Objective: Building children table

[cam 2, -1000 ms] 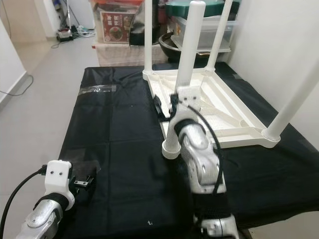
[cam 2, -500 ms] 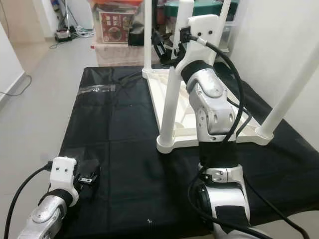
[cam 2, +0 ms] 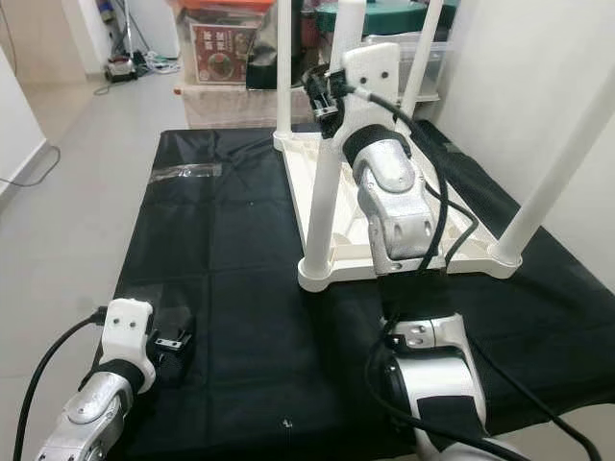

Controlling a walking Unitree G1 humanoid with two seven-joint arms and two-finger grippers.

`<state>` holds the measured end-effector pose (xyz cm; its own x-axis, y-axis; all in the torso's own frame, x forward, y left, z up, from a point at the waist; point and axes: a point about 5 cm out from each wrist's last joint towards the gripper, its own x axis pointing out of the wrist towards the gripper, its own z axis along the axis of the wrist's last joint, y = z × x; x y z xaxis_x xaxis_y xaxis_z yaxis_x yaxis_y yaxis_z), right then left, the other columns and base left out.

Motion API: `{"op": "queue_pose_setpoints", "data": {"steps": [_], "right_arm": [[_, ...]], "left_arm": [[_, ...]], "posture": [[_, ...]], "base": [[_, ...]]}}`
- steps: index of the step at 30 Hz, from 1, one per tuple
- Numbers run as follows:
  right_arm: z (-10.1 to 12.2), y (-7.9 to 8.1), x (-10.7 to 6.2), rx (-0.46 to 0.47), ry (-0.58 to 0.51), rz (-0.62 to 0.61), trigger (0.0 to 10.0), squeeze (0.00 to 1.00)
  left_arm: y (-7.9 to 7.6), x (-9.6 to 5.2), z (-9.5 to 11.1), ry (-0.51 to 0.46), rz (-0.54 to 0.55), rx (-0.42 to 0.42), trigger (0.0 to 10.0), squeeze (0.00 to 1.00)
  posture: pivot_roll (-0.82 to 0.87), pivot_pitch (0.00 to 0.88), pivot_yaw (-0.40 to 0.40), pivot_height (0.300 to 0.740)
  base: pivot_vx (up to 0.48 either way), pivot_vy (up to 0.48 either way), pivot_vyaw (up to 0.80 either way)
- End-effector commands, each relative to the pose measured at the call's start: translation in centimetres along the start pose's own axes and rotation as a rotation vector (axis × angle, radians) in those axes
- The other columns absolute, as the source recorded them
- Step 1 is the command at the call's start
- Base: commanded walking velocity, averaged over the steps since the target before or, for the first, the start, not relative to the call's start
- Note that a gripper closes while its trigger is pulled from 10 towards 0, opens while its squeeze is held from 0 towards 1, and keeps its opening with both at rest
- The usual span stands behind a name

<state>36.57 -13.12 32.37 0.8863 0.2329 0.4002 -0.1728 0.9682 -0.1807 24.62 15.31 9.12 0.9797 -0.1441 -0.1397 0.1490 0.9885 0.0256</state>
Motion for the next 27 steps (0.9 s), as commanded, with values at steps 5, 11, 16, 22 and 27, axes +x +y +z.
{"op": "queue_pose_setpoints", "data": {"steps": [5,11,16,22,27], "right_arm": [[1.6,-0.6,0.5,-0.032,-0.073,-0.067,0.0,0.00],[3.8,-0.4,0.6,-0.347,-0.226,-0.055,0.0,0.00],[5.9,4.1,-0.7,-0.712,-0.509,0.188,0.0,0.00],[2.3,11.1,-3.8,-0.815,-0.567,0.644,0.0,0.00],[-2.6,14.9,-7.7,-0.766,-0.464,0.939,0.0,0.00]], "left_arm": [[-0.1,-0.2,-0.8,0.024,0.003,0.006,10.0,0.00],[-0.3,0.1,-0.8,0.024,-0.003,0.005,10.0,0.00],[-0.3,0.3,-0.7,0.020,-0.006,0.005,10.0,0.00],[-0.4,0.3,-0.7,0.020,-0.014,0.005,10.0,0.00],[-0.5,0.1,-0.7,0.017,0.002,-0.005,10.0,0.00]], "posture": [[0.00,0.000,-0.060,0.740],[-0.01,0.000,-0.056,0.740],[-0.01,0.000,-0.044,0.740],[-0.01,0.000,-0.060,0.740],[0.02,0.000,-0.083,0.740]], "base": [[0.000,0.000,0.00],[0.000,0.000,0.00],[0.000,0.000,0.00],[0.000,0.000,0.00],[0.000,0.000,0.00]]}}
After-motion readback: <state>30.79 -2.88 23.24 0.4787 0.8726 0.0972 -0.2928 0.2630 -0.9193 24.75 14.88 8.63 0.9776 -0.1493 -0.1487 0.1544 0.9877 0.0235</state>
